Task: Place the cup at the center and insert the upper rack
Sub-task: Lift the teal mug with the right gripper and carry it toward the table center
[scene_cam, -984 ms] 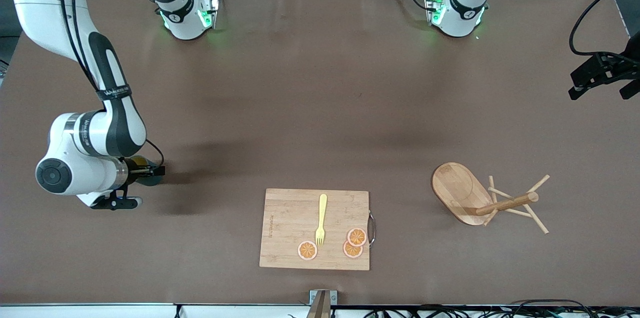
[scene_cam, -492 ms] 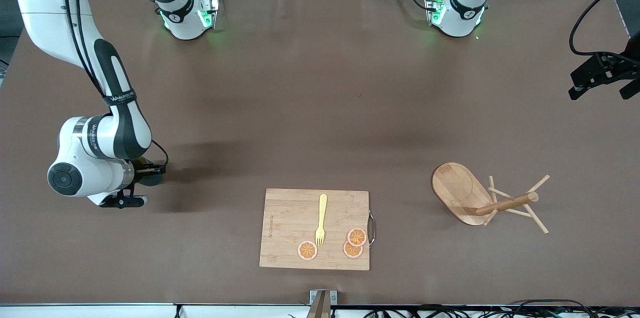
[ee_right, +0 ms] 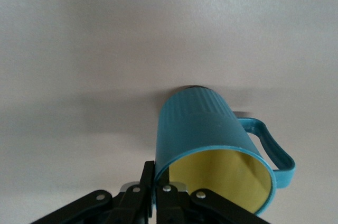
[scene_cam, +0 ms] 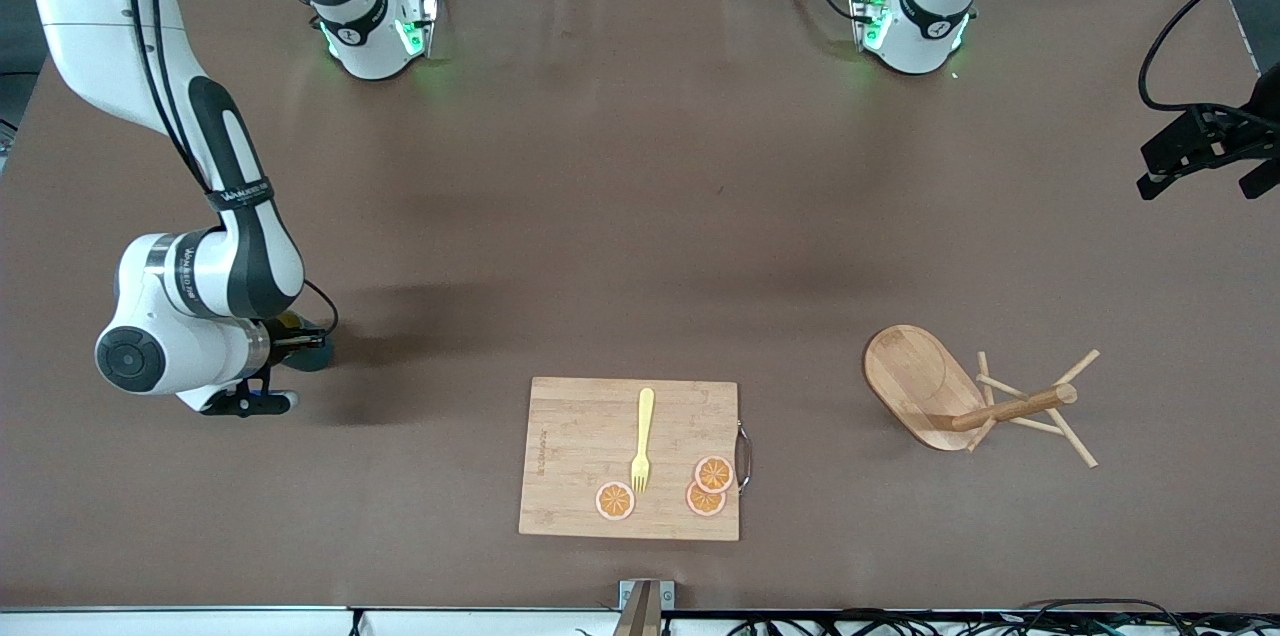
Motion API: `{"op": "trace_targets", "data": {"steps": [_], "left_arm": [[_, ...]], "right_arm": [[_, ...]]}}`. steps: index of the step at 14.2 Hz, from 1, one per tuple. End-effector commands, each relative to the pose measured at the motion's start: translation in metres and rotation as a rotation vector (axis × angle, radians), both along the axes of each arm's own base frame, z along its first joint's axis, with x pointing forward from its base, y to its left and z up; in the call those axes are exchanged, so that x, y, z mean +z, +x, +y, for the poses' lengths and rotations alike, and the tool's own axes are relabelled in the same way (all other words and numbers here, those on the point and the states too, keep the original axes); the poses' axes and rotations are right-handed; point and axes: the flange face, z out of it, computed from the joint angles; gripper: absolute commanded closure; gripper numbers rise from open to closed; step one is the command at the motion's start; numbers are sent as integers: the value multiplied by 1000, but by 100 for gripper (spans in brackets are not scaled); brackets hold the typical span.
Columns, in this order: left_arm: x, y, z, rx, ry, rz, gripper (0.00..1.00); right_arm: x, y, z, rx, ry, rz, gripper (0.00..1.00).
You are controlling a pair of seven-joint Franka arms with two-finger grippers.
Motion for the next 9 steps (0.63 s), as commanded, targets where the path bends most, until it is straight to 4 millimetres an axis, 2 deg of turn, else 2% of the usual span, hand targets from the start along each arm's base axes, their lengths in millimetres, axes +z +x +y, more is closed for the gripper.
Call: {"op": "trace_targets", "data": {"steps": [1, 4, 5, 7, 9], "left_arm": [[5, 0, -2, 11, -16, 6, 0], [5, 0, -2, 11, -16, 6, 0], [5, 0, -1, 11, -15, 5, 0], [5, 0, -2, 10, -16, 6, 0], [5, 0, -2, 11, -16, 6, 0]], "right_arm": [[20, 8, 22, 27, 19, -31, 100], [50, 15, 100, 84, 59, -91, 100], [50, 12, 124, 78, 53, -92, 100], [52, -7, 205, 155, 45, -97, 100], [58, -27, 269, 164, 36, -111, 100]]}}
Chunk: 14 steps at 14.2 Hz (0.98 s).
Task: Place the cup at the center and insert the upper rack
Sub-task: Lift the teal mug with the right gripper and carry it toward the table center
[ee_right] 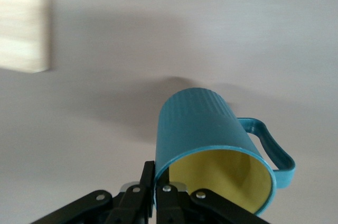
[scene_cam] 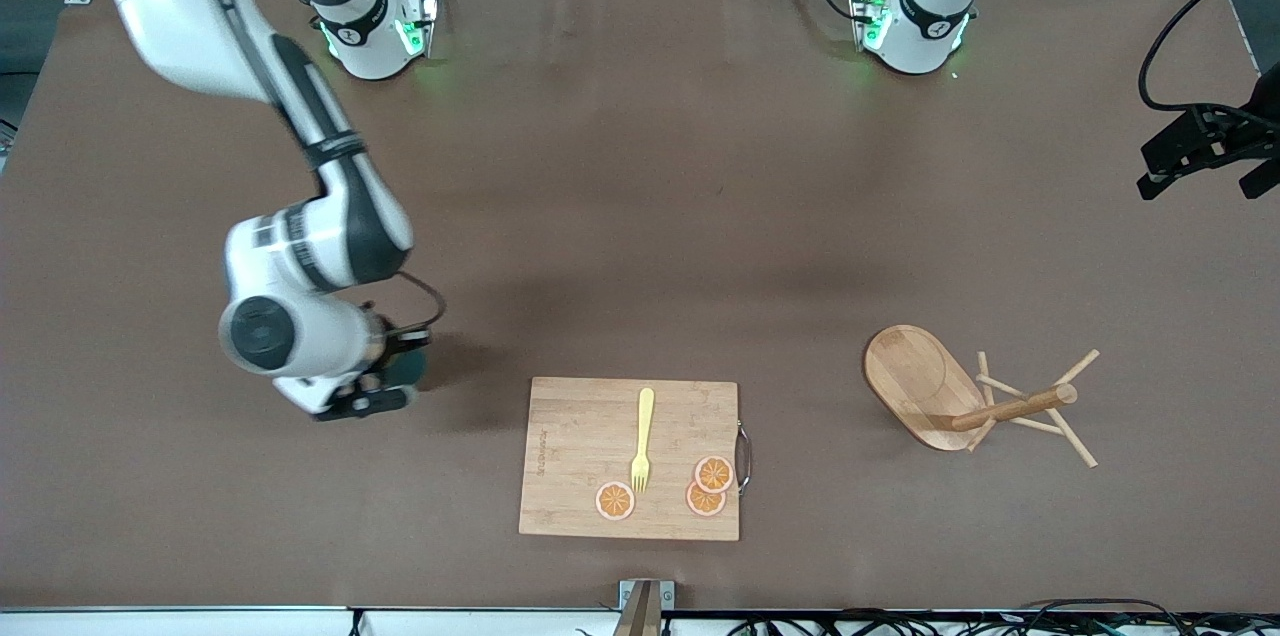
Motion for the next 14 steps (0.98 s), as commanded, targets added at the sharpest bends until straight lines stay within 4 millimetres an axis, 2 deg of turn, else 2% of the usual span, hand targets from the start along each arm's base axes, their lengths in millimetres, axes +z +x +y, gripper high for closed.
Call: {"op": "trace_targets", "data": {"steps": [1, 2, 3, 5, 8, 12, 14], "left_arm": [[5, 0, -2, 11, -16, 6, 0], [5, 0, -2, 11, -16, 6, 0], [5, 0, -2, 11, -16, 6, 0], [5, 0, -2, 11, -16, 6, 0], [5, 0, -2, 11, -16, 6, 0], [5, 0, -1, 11, -15, 4, 0], [5, 0, -2, 11, -15, 4, 0]], "right_arm": [[15, -33, 95, 18, -13, -24, 100], [12, -49, 131, -24, -1, -13, 100], [13, -57, 156, -74, 21, -12, 100], [12, -83, 211, -48, 24, -19, 100], [7, -131, 281, -34, 15, -26, 100], [-7, -189, 356, -42, 7, -32, 100], [-21, -205, 377, -4, 8, -32, 100]]}}
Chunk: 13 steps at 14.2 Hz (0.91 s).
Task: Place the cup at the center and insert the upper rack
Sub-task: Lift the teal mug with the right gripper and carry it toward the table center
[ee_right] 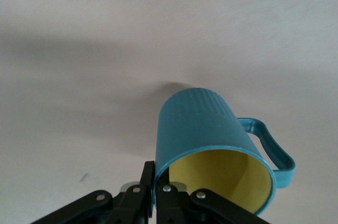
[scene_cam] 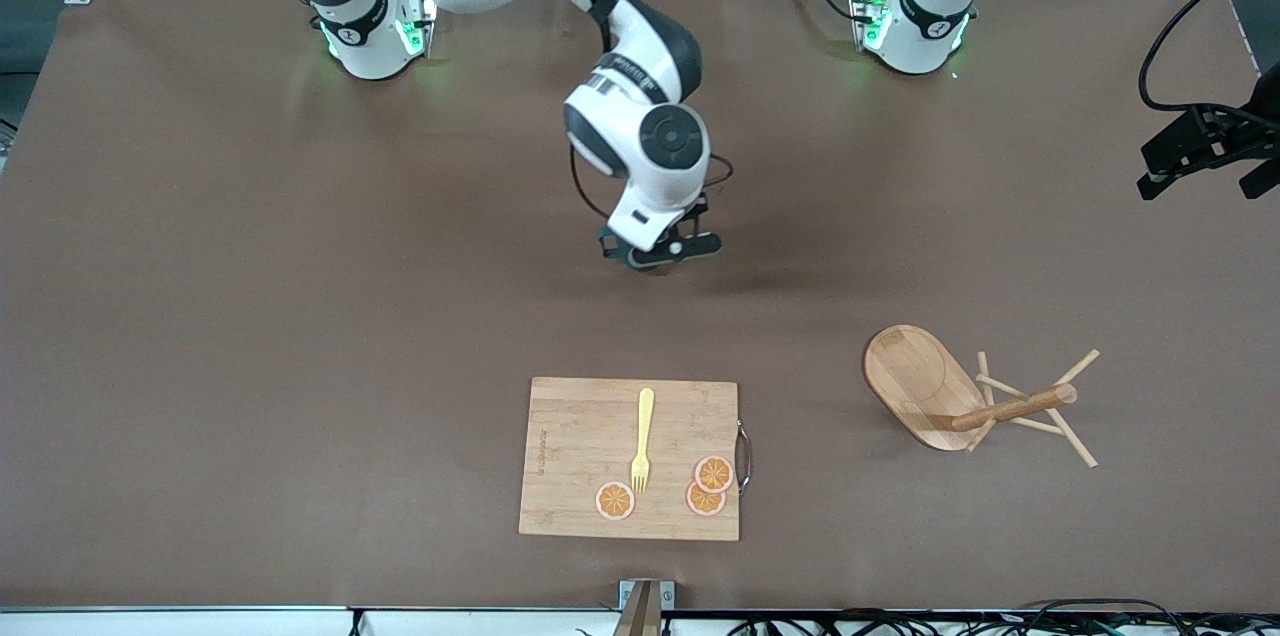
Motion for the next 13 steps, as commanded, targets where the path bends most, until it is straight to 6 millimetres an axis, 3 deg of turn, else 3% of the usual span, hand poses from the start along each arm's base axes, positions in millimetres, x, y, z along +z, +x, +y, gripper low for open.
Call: {"op": "trace_targets", "data": {"steps": [1, 5, 13], "left_arm": [[5, 0, -2, 11, -15, 4, 0], [5, 0, -2, 11, -16, 4, 0], [4, 0, -7, 3, -16, 4, 0]], "right_arm": [[-15, -9, 27, 26, 8, -4, 100], [-20, -30, 49, 91, 22, -7, 100], [-20, -22, 46, -26, 28, 3, 98]]}}
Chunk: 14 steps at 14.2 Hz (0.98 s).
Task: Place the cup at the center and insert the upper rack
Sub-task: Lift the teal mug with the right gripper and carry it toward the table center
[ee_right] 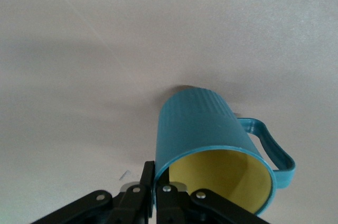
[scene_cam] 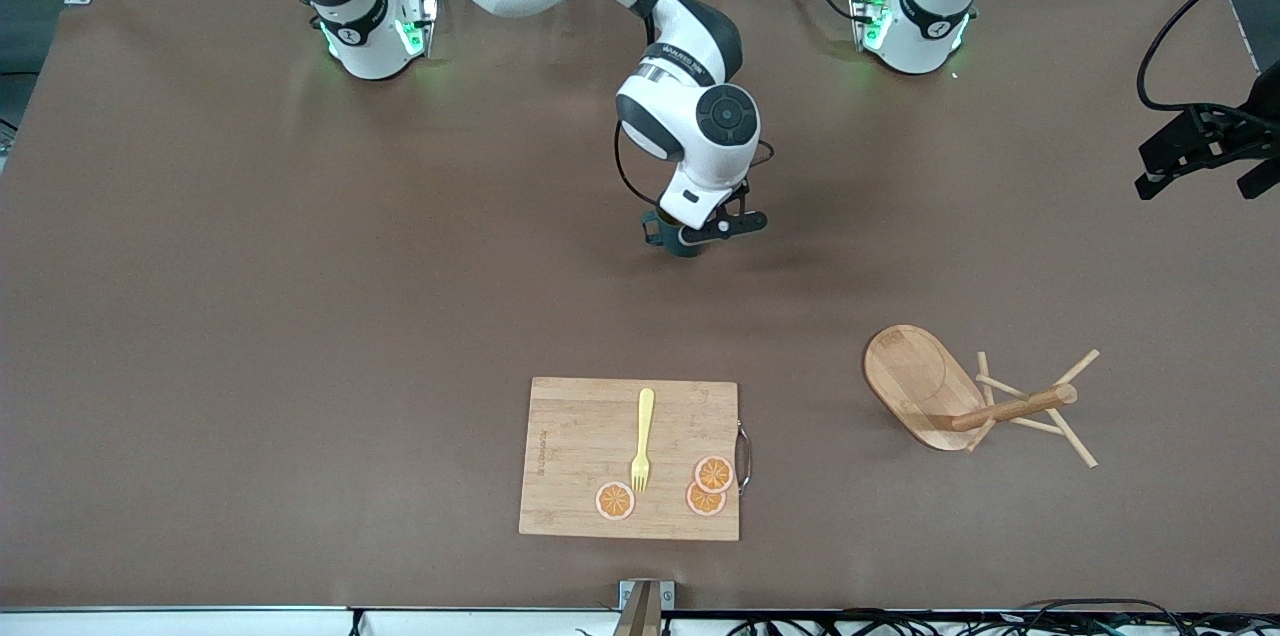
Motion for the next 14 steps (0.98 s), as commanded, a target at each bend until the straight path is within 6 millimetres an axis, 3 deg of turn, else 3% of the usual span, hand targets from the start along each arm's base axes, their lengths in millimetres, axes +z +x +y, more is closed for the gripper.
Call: {"op": "trace_targets", "data": {"steps": [1, 3, 5, 6, 7, 8, 9, 14], "left_arm": [[4, 1, -3, 9, -16, 4, 0], [2, 2, -4, 9, -16, 9, 0], [-3, 5, -4, 9, -14, 16, 0], [-3, 5, -4, 9, -15, 16, 0], [-6, 7, -4, 9, -15, 18, 0], [-10, 10, -4, 9, -15, 25, 0], [-11, 10, -3, 11, -16, 26, 0], [-24, 17, 0, 28, -58, 49, 0]], "right_arm": [[-3, -3, 5, -21, 3, 8, 98], [-18, -7, 7, -16, -8, 17, 97], [-22, -7, 6, -16, -13, 20, 97], [-25, -7, 6, -12, -13, 21, 92], [-28, -6, 6, -12, -7, 17, 75], [-27, -4, 6, -18, -1, 12, 25], [-23, -2, 5, -20, 2, 7, 1], [24, 8, -4, -35, 5, 12, 0]]}}
